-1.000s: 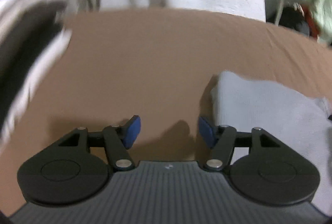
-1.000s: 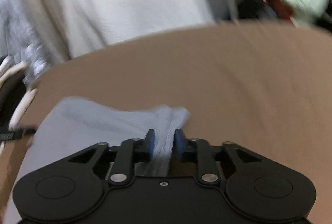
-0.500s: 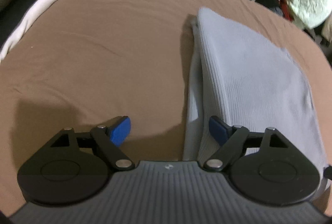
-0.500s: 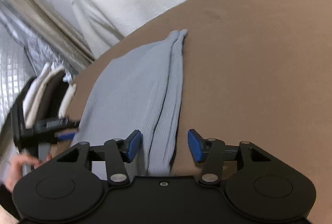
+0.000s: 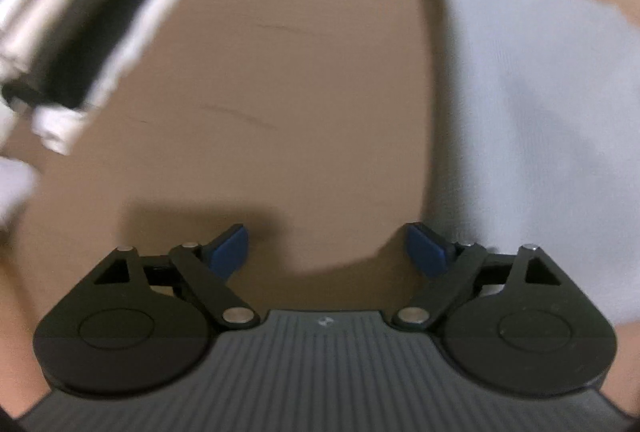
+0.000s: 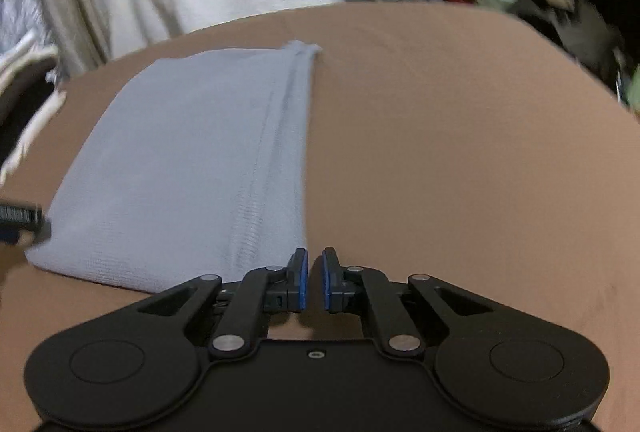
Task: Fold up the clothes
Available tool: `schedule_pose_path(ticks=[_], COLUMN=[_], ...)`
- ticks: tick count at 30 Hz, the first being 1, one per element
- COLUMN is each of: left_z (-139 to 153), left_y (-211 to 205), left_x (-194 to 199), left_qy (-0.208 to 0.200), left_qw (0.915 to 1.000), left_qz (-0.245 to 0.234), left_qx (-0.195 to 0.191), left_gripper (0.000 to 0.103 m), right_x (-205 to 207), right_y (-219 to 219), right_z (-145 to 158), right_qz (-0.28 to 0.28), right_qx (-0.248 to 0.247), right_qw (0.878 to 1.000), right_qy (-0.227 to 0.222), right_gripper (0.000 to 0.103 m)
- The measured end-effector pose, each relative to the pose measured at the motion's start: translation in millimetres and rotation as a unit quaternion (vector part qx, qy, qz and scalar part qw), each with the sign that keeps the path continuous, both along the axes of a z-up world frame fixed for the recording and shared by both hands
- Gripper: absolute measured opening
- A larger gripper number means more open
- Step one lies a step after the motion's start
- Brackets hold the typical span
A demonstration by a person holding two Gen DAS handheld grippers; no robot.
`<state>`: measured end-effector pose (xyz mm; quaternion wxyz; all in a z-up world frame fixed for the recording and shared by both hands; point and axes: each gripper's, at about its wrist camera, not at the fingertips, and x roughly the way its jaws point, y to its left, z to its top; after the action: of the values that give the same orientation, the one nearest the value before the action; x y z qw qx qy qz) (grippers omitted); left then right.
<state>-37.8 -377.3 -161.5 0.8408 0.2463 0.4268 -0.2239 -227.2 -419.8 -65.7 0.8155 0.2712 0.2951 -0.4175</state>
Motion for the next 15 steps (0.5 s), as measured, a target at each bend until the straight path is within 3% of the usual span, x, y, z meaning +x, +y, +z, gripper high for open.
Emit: schedule_pose_path(ticks=[2, 4, 5, 6, 7, 8, 9, 11, 15], left_z=[6.3, 12.0, 14.2, 15.1, 13.1, 10.0, 7.4, 8.6, 10.8], left_y=[9.9, 22.3, 28.1, 33.9, 39.9, 46.1, 51.5, 60.4, 71.8], left_x=[3.6, 9.7, 13.6, 17.4, 22.3, 27.7, 32.0, 32.7, 28.8], left_qy=[0.005, 0.034, 0.056, 0.083, 0.126, 0.174, 0.208, 0.232, 0.266], left_qw=[0.9999, 0.9982, 0.9958, 0.9918, 0.9836, 0.9710, 0.9589, 0.9472, 0.9348], left_qz=[0.012, 0.026, 0.031, 0.035, 0.043, 0.054, 0.064, 0.073, 0.065], left_qx=[-0.010, -0.043, -0.066, -0.090, -0.121, -0.155, -0.182, -0.210, -0.226], left_gripper=[0.087, 0.087, 0.087, 0.087, 0.087, 0.088, 0.088, 0.088, 0.089], right_x=[-9.9, -15.8, -15.7, -14.8, -11.9, -8.5, -4.3, 7.1, 30.7], right_y=[2.1, 10.1, 17.1, 23.5, 29.1, 36.5, 43.9, 57.9, 74.6], right_z=[3.2, 12.3, 19.0, 24.8, 28.6, 32.1, 35.1, 38.4, 36.5], right_qz=[0.004, 0.014, 0.029, 0.044, 0.059, 0.072, 0.086, 0.117, 0.182], right_qx=[0.009, -0.011, -0.035, -0.058, -0.080, -0.104, -0.125, -0.156, -0.195], right_qw=[1.000, 1.000, 0.999, 0.997, 0.995, 0.992, 0.988, 0.980, 0.960], right_qy=[-0.002, 0.001, 0.005, 0.010, 0.015, 0.022, 0.029, 0.048, 0.084], right_gripper=[0.007, 0.015, 0.021, 0.037, 0.047, 0.064, 0.069, 0.070, 0.070])
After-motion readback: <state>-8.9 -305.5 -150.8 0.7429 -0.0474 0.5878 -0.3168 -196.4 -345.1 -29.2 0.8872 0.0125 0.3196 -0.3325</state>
